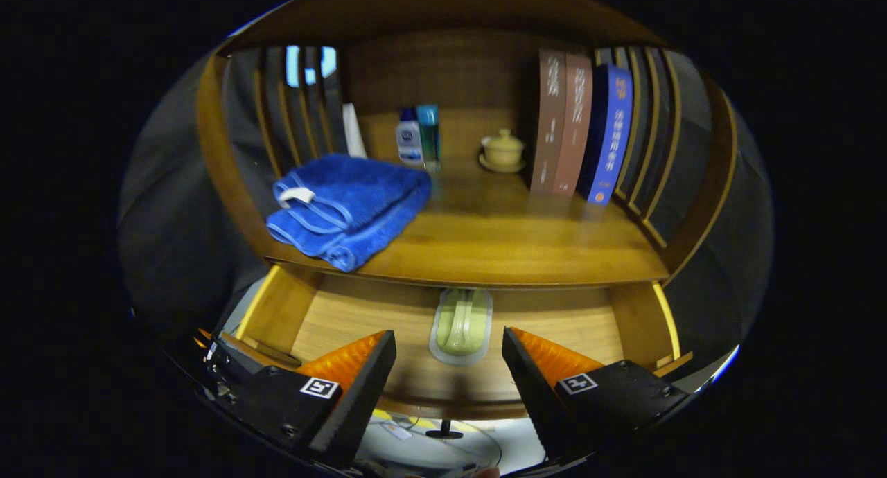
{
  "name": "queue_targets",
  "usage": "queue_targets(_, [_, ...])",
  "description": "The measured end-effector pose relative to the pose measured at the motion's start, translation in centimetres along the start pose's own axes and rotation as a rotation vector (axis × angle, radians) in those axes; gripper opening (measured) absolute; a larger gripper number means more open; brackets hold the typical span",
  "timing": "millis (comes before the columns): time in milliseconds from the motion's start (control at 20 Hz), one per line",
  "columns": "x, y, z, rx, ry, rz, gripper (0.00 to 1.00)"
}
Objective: Pull open the drawer, take out the items inside it, and place them on the countertop above the cabinet.
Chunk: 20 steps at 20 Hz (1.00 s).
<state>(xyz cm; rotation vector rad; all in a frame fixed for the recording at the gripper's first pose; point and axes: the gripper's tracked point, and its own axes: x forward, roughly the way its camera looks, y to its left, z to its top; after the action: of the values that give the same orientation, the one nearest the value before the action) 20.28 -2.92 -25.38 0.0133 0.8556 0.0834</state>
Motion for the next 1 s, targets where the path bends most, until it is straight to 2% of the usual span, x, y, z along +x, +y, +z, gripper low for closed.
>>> queue_targets(150, [4.1, -0.9, -0.7, 0.008, 0.119, -0.035, 0.98])
queue_targets(300, [7.7, -2.2, -1.7, 0.002, 0.177, -0.096, 0.97])
queue_targets(500, [9.8, -2.8, -2.7, 0.060, 0.234, -0.101, 0.54])
queue_targets(550, [10.0, -2.9, -2.5, 0.061, 0.214, -0.105, 0.44])
queue_targets(650, [9.4, -3.4, -2.6, 0.002, 0.230, -0.120, 0.23])
queue_targets(700, [9.4, -3.3, -2.9, 0.002, 0.231, -0.120, 0.23])
queue_targets(750, [8.8, -2.9, -3.0, 0.028, 0.246, -0.111, 0.16])
queue_targets(1000, [5.8, -2.2, -3.2, 0.087, 0.309, -0.083, 0.16])
